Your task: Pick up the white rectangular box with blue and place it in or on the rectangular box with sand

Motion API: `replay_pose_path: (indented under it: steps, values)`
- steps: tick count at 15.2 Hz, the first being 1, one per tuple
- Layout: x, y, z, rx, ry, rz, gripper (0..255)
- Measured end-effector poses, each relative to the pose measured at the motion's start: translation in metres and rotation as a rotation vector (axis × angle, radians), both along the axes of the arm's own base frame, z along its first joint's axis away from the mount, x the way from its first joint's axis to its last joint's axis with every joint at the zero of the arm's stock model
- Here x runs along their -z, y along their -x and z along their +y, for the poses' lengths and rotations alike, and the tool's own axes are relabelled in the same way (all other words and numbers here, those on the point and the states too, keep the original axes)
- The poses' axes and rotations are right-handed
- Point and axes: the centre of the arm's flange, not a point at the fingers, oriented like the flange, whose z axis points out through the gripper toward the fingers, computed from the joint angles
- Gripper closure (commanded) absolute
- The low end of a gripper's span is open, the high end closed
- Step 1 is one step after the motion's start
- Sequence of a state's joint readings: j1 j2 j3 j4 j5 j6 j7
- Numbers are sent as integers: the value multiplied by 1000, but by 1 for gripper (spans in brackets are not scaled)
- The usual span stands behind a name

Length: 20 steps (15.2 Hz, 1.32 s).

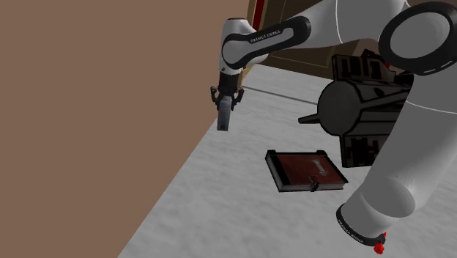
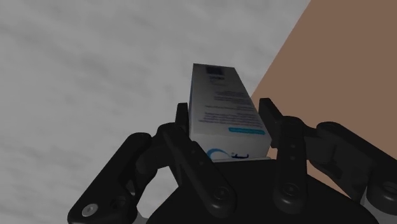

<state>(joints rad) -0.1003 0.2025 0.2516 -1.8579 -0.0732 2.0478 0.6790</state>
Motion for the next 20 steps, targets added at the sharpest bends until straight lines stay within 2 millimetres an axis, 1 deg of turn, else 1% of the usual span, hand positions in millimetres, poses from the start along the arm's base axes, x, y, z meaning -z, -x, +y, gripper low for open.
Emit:
replay_pose_path:
  steps: [2, 4, 7, 12, 13, 14, 15, 16, 17, 19, 20]
  values:
    - [-12, 0, -1, -1, -1, -5, 255]
    - [-21, -1, 3, 0, -5, -18, 255]
    - [-40, 1, 0, 0, -3, -15, 255]
    - [-55, -5, 6, 0, -7, -11, 255]
    - [-62, -2, 3, 1, -2, 7, 255]
    - [-72, 0, 2, 0, -1, 6, 255]
    - [-78, 0, 3, 0, -3, -8, 255]
    - [-85, 4, 1, 0, -5, -25, 255]
    - [-92, 12, 1, -1, -8, -41, 255]
    - [-101, 33, -4, -3, -10, -53, 255]
    - [-102, 48, -10, -2, -10, -55, 255]
